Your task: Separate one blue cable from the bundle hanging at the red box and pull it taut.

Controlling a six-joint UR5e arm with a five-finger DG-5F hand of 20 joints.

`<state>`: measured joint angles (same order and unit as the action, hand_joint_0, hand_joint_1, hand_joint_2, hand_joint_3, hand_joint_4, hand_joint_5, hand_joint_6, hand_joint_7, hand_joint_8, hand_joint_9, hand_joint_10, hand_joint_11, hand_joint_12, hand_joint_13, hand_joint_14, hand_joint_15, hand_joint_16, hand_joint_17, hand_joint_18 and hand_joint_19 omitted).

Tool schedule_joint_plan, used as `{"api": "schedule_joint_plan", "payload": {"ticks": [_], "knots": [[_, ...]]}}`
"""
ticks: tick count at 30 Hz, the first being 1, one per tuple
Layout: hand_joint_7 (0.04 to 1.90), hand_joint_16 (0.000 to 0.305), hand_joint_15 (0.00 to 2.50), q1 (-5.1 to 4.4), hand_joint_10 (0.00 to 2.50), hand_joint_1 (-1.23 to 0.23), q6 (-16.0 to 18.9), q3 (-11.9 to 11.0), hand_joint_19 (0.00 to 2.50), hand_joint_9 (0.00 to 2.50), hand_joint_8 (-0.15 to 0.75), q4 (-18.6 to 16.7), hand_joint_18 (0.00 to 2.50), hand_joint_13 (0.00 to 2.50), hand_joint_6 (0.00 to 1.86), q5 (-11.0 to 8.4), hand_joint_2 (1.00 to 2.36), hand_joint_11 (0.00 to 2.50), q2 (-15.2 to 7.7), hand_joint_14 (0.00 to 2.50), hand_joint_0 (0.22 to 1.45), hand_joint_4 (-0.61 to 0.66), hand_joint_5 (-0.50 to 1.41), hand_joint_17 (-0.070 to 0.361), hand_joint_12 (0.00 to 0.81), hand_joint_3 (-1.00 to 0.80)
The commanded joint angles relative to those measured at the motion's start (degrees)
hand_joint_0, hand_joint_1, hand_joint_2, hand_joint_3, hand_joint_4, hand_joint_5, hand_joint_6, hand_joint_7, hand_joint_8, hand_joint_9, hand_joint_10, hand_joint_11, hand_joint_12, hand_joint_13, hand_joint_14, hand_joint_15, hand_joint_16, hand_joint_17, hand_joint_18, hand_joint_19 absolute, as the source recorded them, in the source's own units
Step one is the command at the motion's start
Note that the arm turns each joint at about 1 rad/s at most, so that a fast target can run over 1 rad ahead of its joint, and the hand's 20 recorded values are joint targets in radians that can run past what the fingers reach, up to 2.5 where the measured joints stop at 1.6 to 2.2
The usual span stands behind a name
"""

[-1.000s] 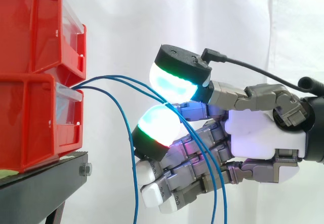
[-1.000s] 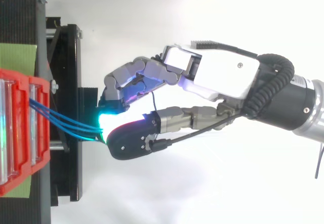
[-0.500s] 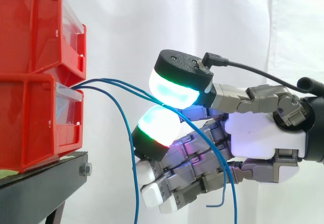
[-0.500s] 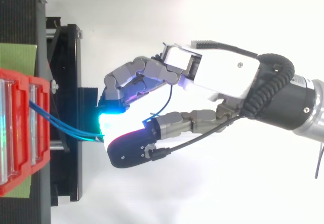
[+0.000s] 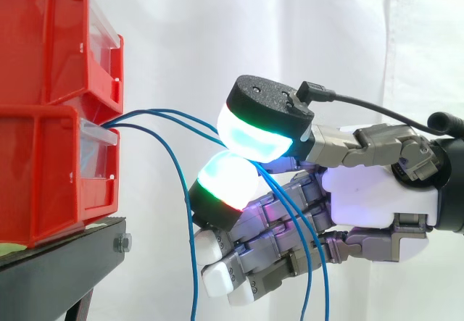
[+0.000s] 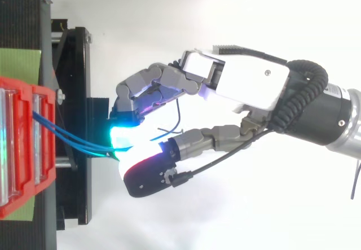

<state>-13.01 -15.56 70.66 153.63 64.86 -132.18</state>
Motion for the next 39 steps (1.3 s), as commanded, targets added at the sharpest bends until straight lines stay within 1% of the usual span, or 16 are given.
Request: {"api": "schedule_joint_plan", "payload": {"ticks": [1, 5, 6, 8, 10, 12, 15, 19, 20, 21, 25, 29, 32, 34, 36, 39], "knots": [[1.08, 0.052, 0.43, 0.0, 0.02, -0.74, 0.0, 0.0, 0.47, 0.84, 0.293, 0.0, 0.59, 0.81, 0.86, 0.0, 1.01, 0.64, -0.01, 0.02, 0.65, 0.1, -0.22, 0.116, 0.348, -0.37], [1.04, 0.052, 0.42, 0.0, 0.02, -0.77, 0.09, 0.0, 0.45, 0.83, 0.285, 0.0, 0.58, 0.8, 0.87, 0.0, 1.01, 0.67, -0.01, 0.02, 0.67, 0.12, -0.23, 0.116, 0.348, -0.45], [1.04, 0.051, 0.43, 0.0, 0.02, -0.8, 0.0, 0.0, 0.45, 0.85, 0.282, 0.0, 0.58, 0.8, 0.86, 0.0, 1.0, 0.76, -0.01, 0.02, 0.65, 0.12, -0.23, 0.116, 0.346, -0.5], [1.03, 0.051, 0.44, 0.0, 0.03, -0.79, 0.09, 0.0, 0.46, 0.88, 0.283, 0.0, 0.58, 0.81, 0.86, 0.0, 1.0, 0.86, -0.01, 0.02, 0.62, 0.11, -0.23, 0.115, 0.344, -0.5], [1.02, 0.051, 0.52, 0.0, 0.03, -0.78, 0.09, 0.0, 0.45, 0.95, 0.283, 0.0, 0.58, 0.86, 0.86, 0.0, 1.0, 1.01, -0.01, 0.02, 0.59, 0.12, -0.23, 0.115, 0.34, -0.5], [1.0, 0.052, 0.6, 0.0, 0.03, -0.77, 0.09, -0.08, 0.46, 0.98, 0.286, 0.0, 0.58, 0.91, 0.85, 0.0, 1.0, 1.11, -0.01, 0.02, 0.58, 0.12, -0.23, 0.117, 0.344, -0.5], [0.99, 0.052, 0.78, 0.0, 0.02, -0.74, 0.09, 0.0, 0.47, 1.01, 0.287, 0.0, 0.59, 1.0, 0.85, 0.0, 1.0, 1.18, -0.01, 0.03, 0.56, 0.13, -0.23, 0.118, 0.348, -0.5], [0.99, 0.053, 1.04, 0.0, 0.02, -0.72, 0.61, 0.0, 0.48, 1.04, 0.28, 0.53, 0.61, 1.12, 0.84, 0.18, 1.0, 1.24, 0.08, 0.03, 0.56, 0.14, -0.23, 0.119, 0.351, -0.5], [0.99, 0.053, 1.05, -0.09, 0.02, -0.72, 0.88, 0.0, 0.48, 1.04, 0.285, 0.79, 0.62, 1.13, 0.84, 0.09, 1.0, 1.24, 0.08, 0.03, 0.55, 0.14, -0.23, 0.12, 0.352, -0.5], [0.98, 0.053, 1.13, -0.26, 0.02, -0.71, 1.76, 0.0, 0.49, 1.04, 0.285, 1.41, 0.62, 1.17, 0.84, 0.0, 1.0, 1.25, -0.01, 0.03, 0.55, 0.15, -0.23, 0.12, 0.343, -0.5], [0.98, 0.054, 1.27, -0.35, 0.02, -0.7, 2.28, 0.0, 0.5, 1.05, 0.281, 1.85, 0.63, 1.24, 0.84, 0.0, 1.0, 1.27, -0.01, 0.02, 0.55, 0.15, -0.23, 0.121, 0.333, -0.5], [0.97, 0.054, 1.32, -0.35, 0.02, -0.66, 2.37, 0.0, 0.51, 1.05, 0.289, 1.85, 0.64, 1.27, 0.83, 0.0, 1.0, 1.27, -0.01, 0.02, 0.54, 0.15, -0.23, 0.123, 0.332, -0.5], [0.96, 0.055, 1.34, -0.35, 0.02, -0.57, 2.37, 0.0, 0.51, 1.06, 0.288, 1.85, 0.65, 1.29, 0.83, 0.0, 1.0, 1.28, 0.08, 0.02, 0.54, 0.16, -0.23, 0.124, 0.323, -0.5], [0.96, 0.055, 1.37, -0.26, 0.02, -0.47, 2.37, 0.0, 0.52, 1.08, 0.283, 1.85, 0.66, 1.31, 0.83, -0.09, 1.0, 1.29, 0.08, 0.02, 0.54, 0.16, -0.23, 0.123, 0.32, -0.5], [0.96, 0.054, 1.37, -0.26, 0.02, -0.44, 2.46, 0.0, 0.54, 1.08, 0.28, 1.85, 0.66, 1.32, 0.82, 0.0, 1.0, 1.29, -0.01, 0.02, 0.55, 0.16, -0.23, 0.123, 0.324, -0.5], [0.97, 0.054, 1.38, -0.35, 0.02, -0.41, 2.55, 0.0, 0.55, 1.08, 0.28, 1.85, 0.66, 1.31, 0.82, 0.09, 1.0, 1.29, 0.08, 0.02, 0.57, 0.15, -0.23, 0.121, 0.308, -0.5]]}}
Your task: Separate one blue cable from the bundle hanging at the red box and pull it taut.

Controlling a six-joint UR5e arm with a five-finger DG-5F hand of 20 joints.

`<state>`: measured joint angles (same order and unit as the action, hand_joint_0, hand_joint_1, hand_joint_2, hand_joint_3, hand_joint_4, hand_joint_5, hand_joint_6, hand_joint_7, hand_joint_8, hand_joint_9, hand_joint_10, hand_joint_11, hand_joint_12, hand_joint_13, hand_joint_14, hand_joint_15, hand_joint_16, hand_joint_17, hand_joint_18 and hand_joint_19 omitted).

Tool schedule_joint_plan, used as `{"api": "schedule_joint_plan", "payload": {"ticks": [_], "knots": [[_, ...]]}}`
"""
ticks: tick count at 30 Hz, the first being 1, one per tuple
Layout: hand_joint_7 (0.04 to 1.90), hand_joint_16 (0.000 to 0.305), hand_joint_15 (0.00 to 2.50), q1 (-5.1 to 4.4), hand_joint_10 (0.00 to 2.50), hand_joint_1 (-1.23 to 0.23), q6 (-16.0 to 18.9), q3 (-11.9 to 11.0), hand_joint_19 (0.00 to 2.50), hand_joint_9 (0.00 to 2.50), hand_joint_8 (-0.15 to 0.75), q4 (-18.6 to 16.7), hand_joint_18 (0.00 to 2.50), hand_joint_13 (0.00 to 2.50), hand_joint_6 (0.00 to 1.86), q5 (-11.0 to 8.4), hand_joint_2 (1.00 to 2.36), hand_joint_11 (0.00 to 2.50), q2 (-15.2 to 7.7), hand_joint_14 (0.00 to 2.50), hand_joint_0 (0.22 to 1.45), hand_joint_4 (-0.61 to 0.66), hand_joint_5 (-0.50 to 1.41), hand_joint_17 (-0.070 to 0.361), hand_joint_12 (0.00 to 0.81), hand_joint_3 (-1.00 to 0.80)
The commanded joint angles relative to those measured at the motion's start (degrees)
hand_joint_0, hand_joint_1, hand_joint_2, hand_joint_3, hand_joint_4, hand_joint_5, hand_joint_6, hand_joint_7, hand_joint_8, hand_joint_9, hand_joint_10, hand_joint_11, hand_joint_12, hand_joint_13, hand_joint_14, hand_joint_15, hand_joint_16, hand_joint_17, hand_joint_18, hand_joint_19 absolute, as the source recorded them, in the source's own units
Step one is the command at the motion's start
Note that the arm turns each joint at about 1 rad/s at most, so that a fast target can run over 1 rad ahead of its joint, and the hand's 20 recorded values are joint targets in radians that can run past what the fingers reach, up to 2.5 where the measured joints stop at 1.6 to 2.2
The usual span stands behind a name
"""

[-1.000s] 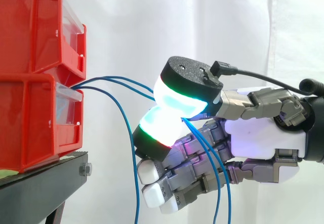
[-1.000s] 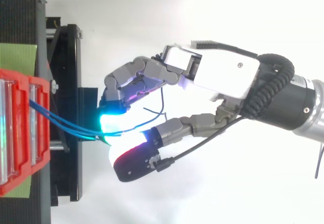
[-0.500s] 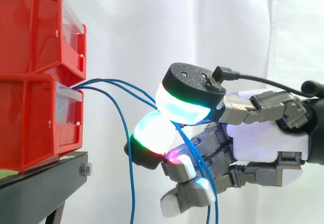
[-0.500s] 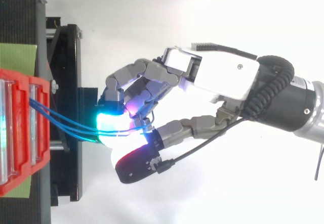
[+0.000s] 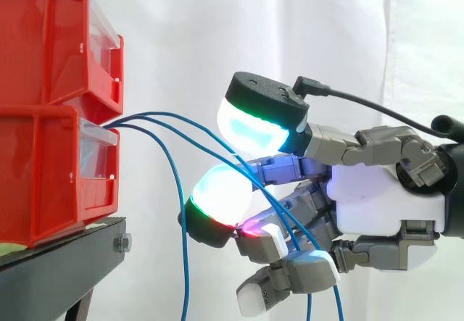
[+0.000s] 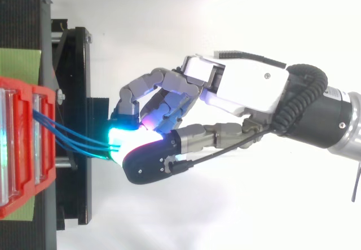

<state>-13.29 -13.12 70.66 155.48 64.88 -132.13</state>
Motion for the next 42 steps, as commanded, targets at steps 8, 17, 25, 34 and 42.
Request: {"api": "schedule_joint_plan", "payload": {"ticks": [8, 17, 25, 34, 42], "knots": [[1.01, 0.053, 1.39, 0.11, 0.02, -0.61, 0.64, 0.0, 0.56, 1.08, 0.269, 1.58, 0.66, 1.31, 0.85, 0.07, 1.01, 1.31, 1.08, 0.02, 0.62, 0.13, -0.23, 0.12, 0.302, -0.43], [1.01, 0.053, 1.4, 0.2, 0.02, -0.69, 0.64, -0.09, 0.56, 1.08, 0.271, 2.81, 0.66, 1.31, 0.87, 0.25, 1.02, 1.34, 1.17, 0.02, 0.65, 0.1, -0.23, 0.12, 0.305, -0.32], [0.98, 0.053, 1.39, 0.2, 0.02, -0.72, 0.64, 0.0, 0.55, 1.06, 0.275, 2.9, 0.65, 1.29, 0.87, 0.25, 1.0, 1.32, 1.26, 0.02, 0.58, 0.13, -0.24, 0.12, 0.317, -0.5], [1.0, 0.053, 1.38, 0.29, 0.02, -0.52, 0.64, -0.26, 0.57, 1.1, 0.277, 3.69, 0.65, 1.29, 0.87, 0.25, 1.0, 1.33, 1.26, 0.02, 0.61, 0.12, -0.23, 0.119, 0.316, -0.49], [1.05, 0.053, 1.38, 0.29, 0.02, -0.66, 0.64, -0.7, 0.57, 1.09, 0.274, 5.71, 0.65, 1.29, 0.88, 0.33, 1.02, 1.34, 1.52, 0.02, 0.64, 0.09, -0.23, 0.119, 0.316, -0.28]]}}
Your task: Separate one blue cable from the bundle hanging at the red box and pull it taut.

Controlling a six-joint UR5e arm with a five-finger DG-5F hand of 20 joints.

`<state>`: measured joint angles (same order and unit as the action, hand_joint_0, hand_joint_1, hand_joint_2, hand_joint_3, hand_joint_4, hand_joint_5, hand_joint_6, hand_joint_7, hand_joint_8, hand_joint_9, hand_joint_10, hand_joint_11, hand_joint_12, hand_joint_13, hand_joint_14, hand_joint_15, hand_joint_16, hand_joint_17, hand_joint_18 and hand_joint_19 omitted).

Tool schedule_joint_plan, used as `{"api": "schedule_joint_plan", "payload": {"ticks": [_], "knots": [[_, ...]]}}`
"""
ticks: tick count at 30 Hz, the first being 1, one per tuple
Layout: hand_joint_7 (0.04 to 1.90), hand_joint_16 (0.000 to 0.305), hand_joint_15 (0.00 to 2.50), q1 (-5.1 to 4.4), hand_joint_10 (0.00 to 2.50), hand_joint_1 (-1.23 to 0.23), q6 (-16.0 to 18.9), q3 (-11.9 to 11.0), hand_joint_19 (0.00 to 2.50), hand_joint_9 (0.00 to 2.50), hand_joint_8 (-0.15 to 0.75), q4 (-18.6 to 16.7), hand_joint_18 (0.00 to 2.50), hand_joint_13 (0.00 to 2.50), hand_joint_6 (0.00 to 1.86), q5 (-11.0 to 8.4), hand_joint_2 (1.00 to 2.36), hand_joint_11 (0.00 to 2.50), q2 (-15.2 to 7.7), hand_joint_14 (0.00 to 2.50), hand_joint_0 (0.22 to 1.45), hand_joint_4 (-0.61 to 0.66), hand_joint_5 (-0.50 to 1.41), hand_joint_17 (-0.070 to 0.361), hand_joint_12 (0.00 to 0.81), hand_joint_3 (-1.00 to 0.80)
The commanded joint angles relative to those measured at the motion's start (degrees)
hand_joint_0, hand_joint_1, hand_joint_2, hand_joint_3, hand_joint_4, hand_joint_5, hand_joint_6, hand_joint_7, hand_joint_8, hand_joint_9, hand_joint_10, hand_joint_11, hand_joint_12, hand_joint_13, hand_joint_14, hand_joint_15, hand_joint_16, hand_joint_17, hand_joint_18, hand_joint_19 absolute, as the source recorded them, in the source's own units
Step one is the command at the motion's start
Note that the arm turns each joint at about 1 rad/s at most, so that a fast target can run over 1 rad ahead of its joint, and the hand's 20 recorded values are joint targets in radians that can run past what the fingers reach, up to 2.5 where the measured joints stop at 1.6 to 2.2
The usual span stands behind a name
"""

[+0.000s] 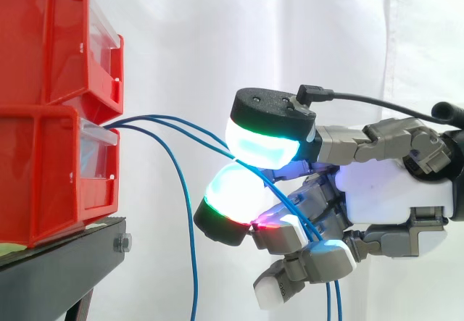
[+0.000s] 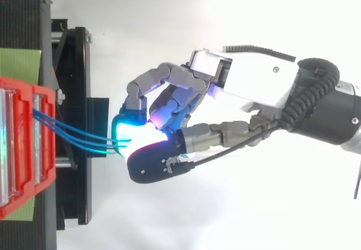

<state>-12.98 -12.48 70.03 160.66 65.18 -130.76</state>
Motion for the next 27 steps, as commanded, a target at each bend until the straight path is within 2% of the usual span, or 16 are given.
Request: {"api": "schedule_joint_plan", "payload": {"ticks": [1, 11, 14, 20, 23, 27], "knots": [[1.04, 0.053, 1.39, -0.02, 0.02, -0.67, 0.0, 0.02, 0.57, 1.09, 0.273, 0.62, 0.65, 1.29, 0.88, 0.03, 1.02, 1.34, 0.24, 0.02, 0.64, 0.08, -0.23, 0.119, 0.31, -0.27], [1.01, 0.053, 1.38, -0.02, 0.02, -0.78, 0.0, 0.02, 0.57, 1.06, 0.275, 0.89, 0.65, 1.28, 0.89, 0.03, 1.02, 1.34, 0.33, 0.02, 0.69, 0.08, -0.24, 0.118, 0.315, -0.24], [0.99, 0.052, 1.38, -0.02, 0.02, -0.82, 0.0, 0.02, 0.56, 1.06, 0.27, 0.89, 0.65, 1.28, 0.89, 0.03, 1.02, 1.34, 0.33, 0.02, 0.71, 0.09, -0.24, 0.118, 0.307, -0.29], [1.01, 0.052, 1.37, 0.06, 0.02, -0.86, 0.0, -0.07, 0.53, 1.05, 0.266, 0.97, 0.65, 1.27, 0.89, 0.03, 1.0, 1.34, 0.33, 0.03, 0.78, 0.11, -0.23, 0.116, 0.308, -0.5], [1.02, 0.052, 1.36, 0.06, 0.02, -0.87, 0.0, -0.07, 0.52, 1.05, 0.265, 0.97, 0.66, 1.26, 0.89, 0.12, 1.0, 1.34, 0.33, 0.02, 0.75, 0.11, -0.23, 0.116, 0.316, -0.5], [1.01, 0.052, 1.33, 0.33, 0.02, -0.85, 0.09, -0.42, 0.54, 1.05, 0.268, 1.85, 0.64, 1.24, 0.89, 0.12, 1.0, 1.33, 0.41, 0.03, 0.6, 0.13, -0.23, 0.117, 0.32, -0.5]]}}
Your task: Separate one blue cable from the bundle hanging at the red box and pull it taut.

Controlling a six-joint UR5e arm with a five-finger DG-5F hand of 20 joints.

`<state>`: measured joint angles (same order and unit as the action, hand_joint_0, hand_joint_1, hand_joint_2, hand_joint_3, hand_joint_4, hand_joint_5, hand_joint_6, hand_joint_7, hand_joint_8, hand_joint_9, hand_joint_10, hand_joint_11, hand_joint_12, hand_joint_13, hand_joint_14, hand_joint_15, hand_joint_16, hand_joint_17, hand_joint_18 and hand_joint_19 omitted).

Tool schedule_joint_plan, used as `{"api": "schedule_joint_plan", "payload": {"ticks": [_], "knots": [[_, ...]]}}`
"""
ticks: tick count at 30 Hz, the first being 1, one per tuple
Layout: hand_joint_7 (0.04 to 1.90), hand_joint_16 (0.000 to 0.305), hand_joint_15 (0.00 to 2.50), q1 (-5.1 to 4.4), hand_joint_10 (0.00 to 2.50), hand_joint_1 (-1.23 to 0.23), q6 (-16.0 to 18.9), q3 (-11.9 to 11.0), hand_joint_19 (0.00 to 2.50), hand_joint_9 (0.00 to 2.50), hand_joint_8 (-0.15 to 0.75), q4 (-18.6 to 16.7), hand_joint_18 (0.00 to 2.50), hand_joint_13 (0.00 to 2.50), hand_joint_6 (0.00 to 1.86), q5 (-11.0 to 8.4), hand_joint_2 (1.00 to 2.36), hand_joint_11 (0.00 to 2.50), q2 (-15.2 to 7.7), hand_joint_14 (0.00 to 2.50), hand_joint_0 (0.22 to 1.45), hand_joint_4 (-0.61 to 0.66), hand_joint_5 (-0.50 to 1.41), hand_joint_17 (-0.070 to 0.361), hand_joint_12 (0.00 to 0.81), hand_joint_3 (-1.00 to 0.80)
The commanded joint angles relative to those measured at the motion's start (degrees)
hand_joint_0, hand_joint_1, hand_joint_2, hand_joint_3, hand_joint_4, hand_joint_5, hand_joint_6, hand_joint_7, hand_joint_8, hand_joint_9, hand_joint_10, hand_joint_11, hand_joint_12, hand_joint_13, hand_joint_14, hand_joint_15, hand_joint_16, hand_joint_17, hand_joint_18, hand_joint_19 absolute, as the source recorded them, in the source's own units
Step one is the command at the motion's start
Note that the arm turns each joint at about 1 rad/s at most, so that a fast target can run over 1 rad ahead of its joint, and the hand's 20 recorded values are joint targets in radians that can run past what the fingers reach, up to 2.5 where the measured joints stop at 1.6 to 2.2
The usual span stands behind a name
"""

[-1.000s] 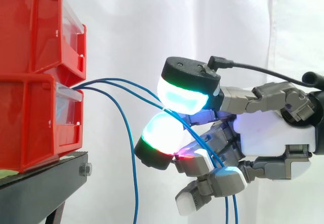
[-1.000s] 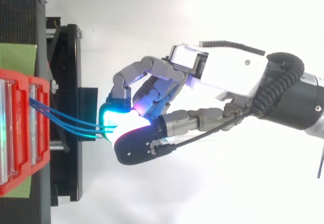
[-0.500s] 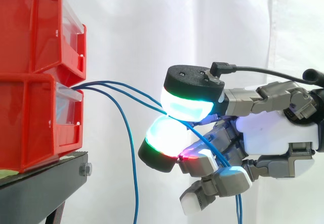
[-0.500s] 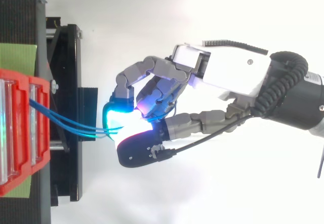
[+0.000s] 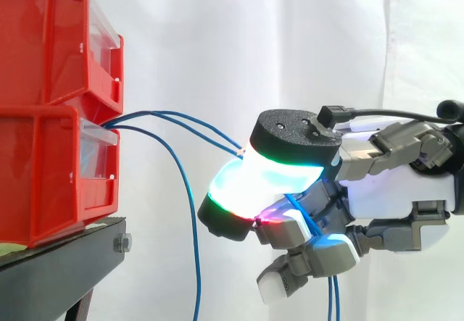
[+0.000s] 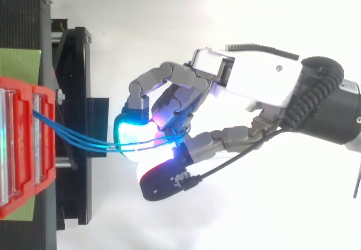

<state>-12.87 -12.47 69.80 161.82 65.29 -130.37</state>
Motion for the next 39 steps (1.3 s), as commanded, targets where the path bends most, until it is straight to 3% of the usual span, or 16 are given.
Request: {"api": "schedule_joint_plan", "payload": {"ticks": [1, 9, 18, 26, 29, 31, 35, 39], "knots": [[1.0, 0.053, 1.32, 0.3, 0.02, -0.83, -0.01, -0.19, 0.54, 1.05, 0.278, 1.04, 0.64, 1.24, 0.88, 0.01, 1.0, 1.32, 0.02, 0.03, 0.56, 0.14, -0.23, 0.119, 0.332, -0.5], [0.97, 0.058, 1.27, 0.47, 0.02, -0.63, -0.45, -0.19, 0.55, 1.1, 0.296, 4.2, 0.66, 1.25, 0.86, 0.1, 1.0, 1.3, 1.96, 0.02, 0.51, 0.15, -0.22, 0.13, 0.353, -0.5], [1.04, 0.053, 1.29, 0.47, 0.02, -0.65, -0.54, -0.28, 0.57, 1.1, 0.278, 5.87, 0.64, 1.25, 0.86, 0.1, 1.0, 1.31, 2.22, 0.03, 0.63, 0.12, -0.22, 0.12, 0.322, -0.48], [1.05, 0.053, 1.31, 0.47, 0.02, -0.67, -0.54, -0.28, 0.58, 1.11, 0.278, 5.87, 0.64, 1.25, 0.87, 0.1, 1.02, 1.33, 2.13, 0.03, 0.63, 0.11, -0.22, 0.12, 0.321, -0.34], [1.04, 0.053, 1.31, 0.47, 0.02, -0.72, -0.54, -0.28, 0.57, 1.09, 0.272, 5.87, 0.64, 1.24, 0.88, 0.1, 1.01, 1.34, 2.22, 0.03, 0.65, 0.13, -0.23, 0.12, 0.32, -0.37], [1.03, 0.053, 1.32, 0.47, 0.02, -0.72, -0.54, -0.19, 0.57, 1.08, 0.27, 5.87, 0.64, 1.24, 0.87, 0.01, 1.0, 1.34, 2.22, 0.03, 0.61, 0.14, -0.23, 0.12, 0.322, -0.5], [0.99, 0.055, 1.31, 0.47, 0.02, -0.61, -0.45, -0.28, 0.57, 1.1, 0.287, 5.87, 0.65, 1.26, 0.87, 0.1, 1.0, 1.33, 2.22, 0.02, 0.55, 0.14, -0.23, 0.124, 0.337, -0.5], [1.02, 0.055, 1.33, 0.47, 0.02, -0.5, -0.54, -0.28, 0.58, 1.15, 0.283, 5.87, 0.67, 1.28, 0.86, 0.01, 1.0, 1.34, 2.22, 0.02, 0.57, 0.14, -0.22, 0.123, 0.324, -0.5]]}}
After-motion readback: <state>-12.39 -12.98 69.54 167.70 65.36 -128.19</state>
